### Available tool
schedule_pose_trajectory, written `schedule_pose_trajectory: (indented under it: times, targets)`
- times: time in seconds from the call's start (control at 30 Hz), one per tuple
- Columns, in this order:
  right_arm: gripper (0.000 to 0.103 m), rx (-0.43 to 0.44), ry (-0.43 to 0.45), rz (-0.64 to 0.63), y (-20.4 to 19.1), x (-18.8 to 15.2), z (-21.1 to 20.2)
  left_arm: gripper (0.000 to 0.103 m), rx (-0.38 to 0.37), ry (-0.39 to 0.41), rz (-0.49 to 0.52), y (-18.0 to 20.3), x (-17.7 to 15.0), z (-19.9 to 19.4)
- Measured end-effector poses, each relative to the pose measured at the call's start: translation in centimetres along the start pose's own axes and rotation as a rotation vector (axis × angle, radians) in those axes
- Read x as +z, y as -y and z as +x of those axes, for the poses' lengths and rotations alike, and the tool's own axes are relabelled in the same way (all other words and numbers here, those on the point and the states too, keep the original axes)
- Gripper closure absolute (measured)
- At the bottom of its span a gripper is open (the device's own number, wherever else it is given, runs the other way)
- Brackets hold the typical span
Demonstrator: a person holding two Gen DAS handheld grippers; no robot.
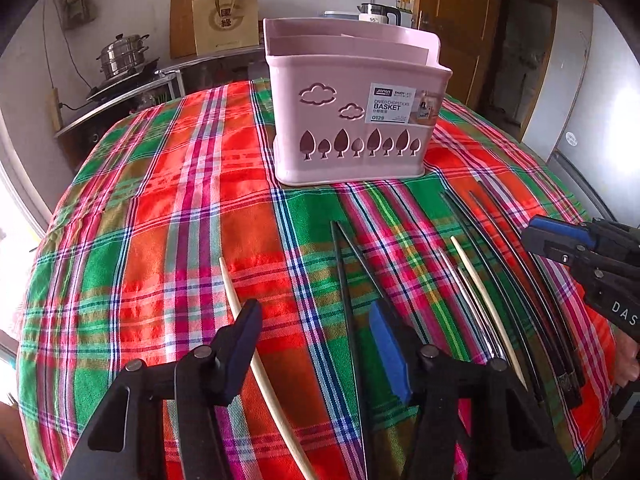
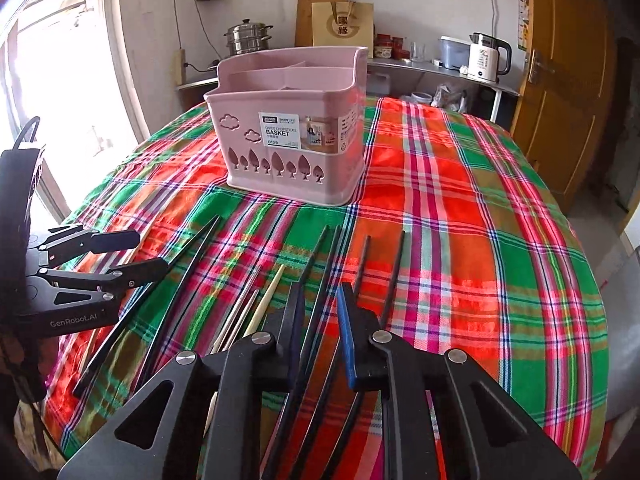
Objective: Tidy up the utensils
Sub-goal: 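Close the left tool on a black chopstick while the right tool grasps another black chopstick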
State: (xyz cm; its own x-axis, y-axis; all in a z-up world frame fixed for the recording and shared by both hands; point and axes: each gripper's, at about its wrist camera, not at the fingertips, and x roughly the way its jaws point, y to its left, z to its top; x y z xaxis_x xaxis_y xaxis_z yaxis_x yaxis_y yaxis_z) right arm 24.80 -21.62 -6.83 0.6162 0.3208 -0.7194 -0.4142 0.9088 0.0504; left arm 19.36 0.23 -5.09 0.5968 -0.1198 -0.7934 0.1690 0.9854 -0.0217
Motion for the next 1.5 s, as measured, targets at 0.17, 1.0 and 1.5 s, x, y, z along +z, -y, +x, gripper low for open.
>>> schedule_pose_trajectory:
  times: [0.17,1.0,1.5]
  targets:
    - [0.09,0.009,-0.043,0.003,0.0,0.5,1.9,0.064,-0.013,-0.034,0.024,0.4,0.9,1.3]
    - [0.096,0.01,-0.13,0.038,0.9,2.6,5.1,0.096,-0.005,-0.105,0.082,1.1,3.7,3.5]
    - [0.097,0.07,0.059,0.024,0.0,6.0,-2.8,0.099,-0.097,0.061,0.012,0.0,6.3,-4.8]
